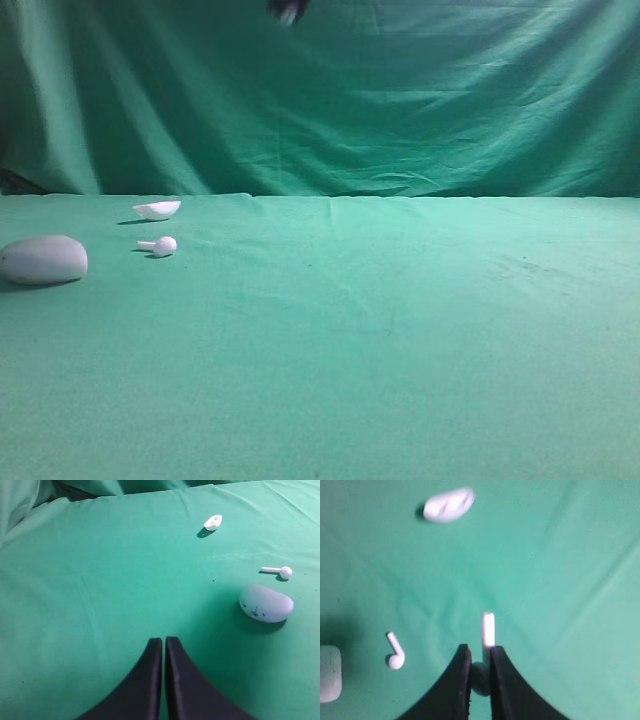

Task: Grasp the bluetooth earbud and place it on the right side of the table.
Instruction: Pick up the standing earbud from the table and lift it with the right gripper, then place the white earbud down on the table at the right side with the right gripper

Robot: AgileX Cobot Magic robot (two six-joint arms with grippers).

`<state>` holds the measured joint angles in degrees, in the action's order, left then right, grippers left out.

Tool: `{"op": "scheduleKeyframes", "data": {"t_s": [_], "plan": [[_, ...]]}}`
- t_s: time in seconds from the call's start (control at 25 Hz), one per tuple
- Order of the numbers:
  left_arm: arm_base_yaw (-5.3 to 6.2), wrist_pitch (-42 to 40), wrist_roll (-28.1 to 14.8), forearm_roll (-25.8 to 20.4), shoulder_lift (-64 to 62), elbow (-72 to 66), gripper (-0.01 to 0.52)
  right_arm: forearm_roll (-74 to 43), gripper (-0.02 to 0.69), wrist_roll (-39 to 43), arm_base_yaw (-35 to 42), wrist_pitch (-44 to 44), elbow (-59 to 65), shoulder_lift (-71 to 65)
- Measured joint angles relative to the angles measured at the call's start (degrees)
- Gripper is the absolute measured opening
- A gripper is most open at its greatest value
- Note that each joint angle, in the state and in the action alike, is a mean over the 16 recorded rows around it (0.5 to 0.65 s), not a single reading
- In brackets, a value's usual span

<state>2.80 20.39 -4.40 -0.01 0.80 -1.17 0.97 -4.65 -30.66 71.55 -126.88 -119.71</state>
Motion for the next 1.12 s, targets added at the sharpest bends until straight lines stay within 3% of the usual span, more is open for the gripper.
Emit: {"op": "scheduleKeyframes", "data": {"t_s": [0.28, 0.56, 0.84, 1.12], "plan": [[0.0, 0.0, 0.0, -0.01, 0.0, 0.0, 0.0, -3.17, 0.092, 2.67, 9.35, -2.75, 19.23, 17.99], [0.0, 0.0, 0.0, -0.01, 0.0, 0.0, 0.0, -4.48, 0.092, 5.51, 16.41, -13.75, 48.91, 29.53], [0.0, 0.0, 0.0, 0.0, 0.0, 0.0, 0.0, -4.31, 0.092, 7.24, 18.55, -28.33, 69.03, 29.65], [0.0, 0.0, 0.0, -0.01, 0.0, 0.0, 0.0, -4.86, 0.092, 7.41, 18.6, -37.25, 74.33, 23.98]]}}
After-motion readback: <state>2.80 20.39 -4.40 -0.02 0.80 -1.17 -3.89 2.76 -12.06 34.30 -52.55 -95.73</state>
